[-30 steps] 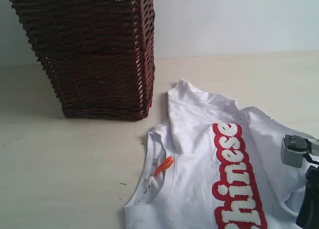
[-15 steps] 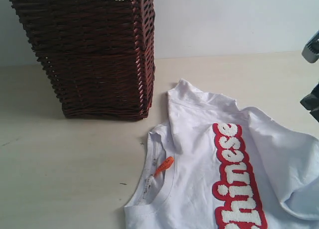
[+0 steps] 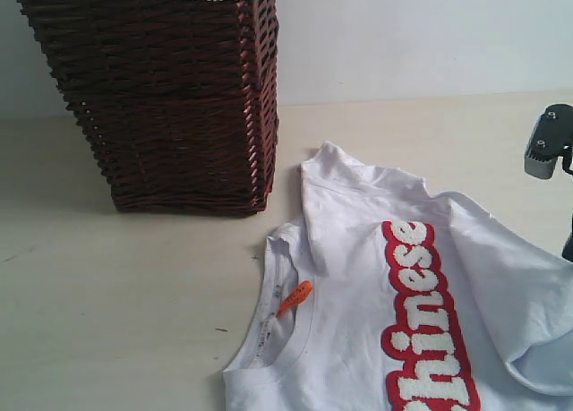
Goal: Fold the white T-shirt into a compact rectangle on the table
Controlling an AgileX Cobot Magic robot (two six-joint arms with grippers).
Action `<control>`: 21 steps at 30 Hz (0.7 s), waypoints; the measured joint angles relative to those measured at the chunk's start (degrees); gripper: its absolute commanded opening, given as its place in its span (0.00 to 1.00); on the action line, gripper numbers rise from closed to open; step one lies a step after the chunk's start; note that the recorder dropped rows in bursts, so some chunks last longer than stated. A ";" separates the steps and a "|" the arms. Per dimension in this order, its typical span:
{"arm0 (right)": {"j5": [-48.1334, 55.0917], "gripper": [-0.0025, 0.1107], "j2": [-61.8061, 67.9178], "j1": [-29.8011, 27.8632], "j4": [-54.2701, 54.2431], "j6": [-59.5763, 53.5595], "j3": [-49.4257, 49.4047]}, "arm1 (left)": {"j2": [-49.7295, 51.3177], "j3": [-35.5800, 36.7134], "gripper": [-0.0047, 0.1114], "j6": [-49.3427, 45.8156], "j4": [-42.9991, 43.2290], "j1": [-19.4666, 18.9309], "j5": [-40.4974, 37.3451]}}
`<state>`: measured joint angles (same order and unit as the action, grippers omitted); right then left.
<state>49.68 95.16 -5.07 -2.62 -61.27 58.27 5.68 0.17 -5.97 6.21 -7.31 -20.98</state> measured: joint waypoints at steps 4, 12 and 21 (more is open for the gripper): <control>-0.81 0.49 -2.19 0.00 -1.02 -5.86 0.15 | 0.00 0.00 0.04 0.00 0.00 0.00 0.00; 15.70 0.49 -7.73 -3.87 -7.39 -20.65 0.89 | 0.00 0.00 0.04 0.00 0.00 0.00 0.00; 16.85 0.49 -1.12 -14.62 -16.07 -30.84 0.89 | 0.00 0.00 0.04 0.00 0.00 0.00 0.00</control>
<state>66.52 94.05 -19.69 -18.69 -92.12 59.16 5.68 0.17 -5.97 6.21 -7.31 -20.98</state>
